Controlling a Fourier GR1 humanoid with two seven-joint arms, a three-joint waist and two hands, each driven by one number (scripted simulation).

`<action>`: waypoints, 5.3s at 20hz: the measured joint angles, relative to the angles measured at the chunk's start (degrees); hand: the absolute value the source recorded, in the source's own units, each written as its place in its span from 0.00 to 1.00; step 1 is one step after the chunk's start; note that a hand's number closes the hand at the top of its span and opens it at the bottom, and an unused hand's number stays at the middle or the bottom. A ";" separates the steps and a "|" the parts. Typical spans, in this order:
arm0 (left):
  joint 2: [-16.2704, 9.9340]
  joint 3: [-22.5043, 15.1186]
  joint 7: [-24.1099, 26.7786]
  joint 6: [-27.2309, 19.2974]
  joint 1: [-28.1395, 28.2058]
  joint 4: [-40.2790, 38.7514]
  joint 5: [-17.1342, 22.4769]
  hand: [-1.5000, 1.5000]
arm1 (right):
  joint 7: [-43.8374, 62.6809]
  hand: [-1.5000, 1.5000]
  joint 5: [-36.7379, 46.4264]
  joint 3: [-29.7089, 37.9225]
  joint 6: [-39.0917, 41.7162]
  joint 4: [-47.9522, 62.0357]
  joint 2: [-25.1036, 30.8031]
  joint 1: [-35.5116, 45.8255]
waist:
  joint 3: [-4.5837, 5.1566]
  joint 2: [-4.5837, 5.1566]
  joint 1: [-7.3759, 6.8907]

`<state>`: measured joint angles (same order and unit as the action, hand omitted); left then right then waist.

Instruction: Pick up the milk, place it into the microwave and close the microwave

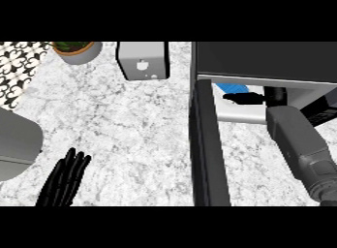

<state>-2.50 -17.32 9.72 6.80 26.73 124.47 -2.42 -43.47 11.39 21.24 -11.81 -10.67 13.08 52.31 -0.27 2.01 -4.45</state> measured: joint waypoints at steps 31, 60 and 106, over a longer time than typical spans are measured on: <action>2.07 -12.17 -4.27 2.82 -21.95 -29.27 -11.90 1.00 | -11.46 0.00 -2.74 -5.72 21.61 -19.22 -3.04 -27.95 | 0.42 -2.90 6.85; 2.07 -41.76 -1.63 -35.94 -51.57 -55.29 13.49 1.00 | 12.17 0.00 -26.10 -5.26 41.52 -77.14 4.89 -59.96 | 0.62 -1.41 12.04; 2.52 -26.24 16.65 -47.61 -76.88 -71.41 47.24 1.00 | 27.49 0.00 -50.22 -7.43 51.87 -92.31 17.32 -54.68 | 0.56 2.68 24.41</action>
<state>0.02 -43.56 26.37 -40.81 -50.16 53.06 44.82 -15.98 -38.83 13.81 40.06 -102.98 30.40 -2.37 0.29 4.68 19.96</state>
